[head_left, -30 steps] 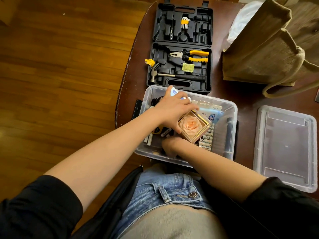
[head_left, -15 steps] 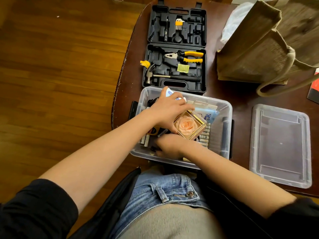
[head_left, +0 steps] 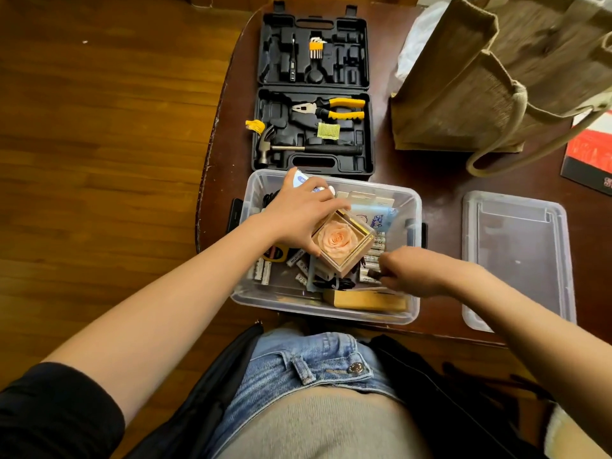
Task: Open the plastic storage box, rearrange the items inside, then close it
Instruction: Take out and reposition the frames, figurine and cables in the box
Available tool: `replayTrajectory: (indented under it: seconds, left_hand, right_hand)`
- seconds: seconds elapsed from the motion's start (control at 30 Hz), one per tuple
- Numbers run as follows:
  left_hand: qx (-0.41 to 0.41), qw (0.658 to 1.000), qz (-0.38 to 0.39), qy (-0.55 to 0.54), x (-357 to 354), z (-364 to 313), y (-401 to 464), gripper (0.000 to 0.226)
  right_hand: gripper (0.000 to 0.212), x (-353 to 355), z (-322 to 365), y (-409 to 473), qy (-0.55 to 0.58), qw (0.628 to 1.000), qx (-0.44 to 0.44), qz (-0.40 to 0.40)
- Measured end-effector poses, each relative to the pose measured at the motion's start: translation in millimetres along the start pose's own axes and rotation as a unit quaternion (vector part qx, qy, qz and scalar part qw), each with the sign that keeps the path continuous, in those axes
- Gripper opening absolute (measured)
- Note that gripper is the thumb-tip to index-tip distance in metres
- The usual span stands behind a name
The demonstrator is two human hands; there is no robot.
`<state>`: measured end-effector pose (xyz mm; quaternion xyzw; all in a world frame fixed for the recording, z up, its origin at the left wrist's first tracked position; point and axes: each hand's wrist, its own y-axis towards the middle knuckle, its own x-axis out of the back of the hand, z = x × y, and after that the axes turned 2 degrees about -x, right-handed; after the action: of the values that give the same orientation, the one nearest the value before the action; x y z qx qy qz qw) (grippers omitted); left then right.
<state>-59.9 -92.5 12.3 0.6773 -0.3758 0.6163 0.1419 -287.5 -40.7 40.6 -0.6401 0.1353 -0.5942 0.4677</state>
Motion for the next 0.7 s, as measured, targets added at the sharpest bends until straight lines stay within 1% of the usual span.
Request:
replayTrajectory:
  seconds: [0.1, 0.17, 0.33, 0.4, 0.5, 0.7]
  left_hand:
    - [-0.001, 1.0, -0.004, 0.0, -0.8, -1.3, -0.7, 0.093]
    - [-0.001, 1.0, -0.005, 0.0, -1.1, -1.8, -0.9, 0.093]
    - [0.003, 1.0, -0.001, 0.0, -0.5, -1.8, -1.0, 0.093]
    - [0.004, 1.0, -0.002, 0.0, -0.2, -2.3, -1.2, 0.092]
    - [0.006, 1.0, -0.002, 0.0, 0.3, -3.3, -1.8, 0.092]
    - [0.007, 1.0, 0.001, -0.004, 0.9, -4.0, -2.3, 0.091]
  right_hand:
    - [0.015, -19.0, 5.0, 15.9, -0.023, 1.0, -0.003, 0.011]
    - [0.019, -26.8, 7.9, 25.0, -0.044, 0.999, -0.014, 0.007]
    - [0.019, -30.7, 7.9, 50.4, -0.069, 0.995, -0.036, 0.058]
    - [0.023, -30.6, 6.4, 60.6, -0.065, 0.995, -0.048, 0.064]
    - [0.035, -34.8, 4.2, 72.4, -0.037, 0.996, -0.07, 0.051]
    - [0.032, -45.4, 9.5, 76.3, -0.011, 0.992, -0.122, 0.015]
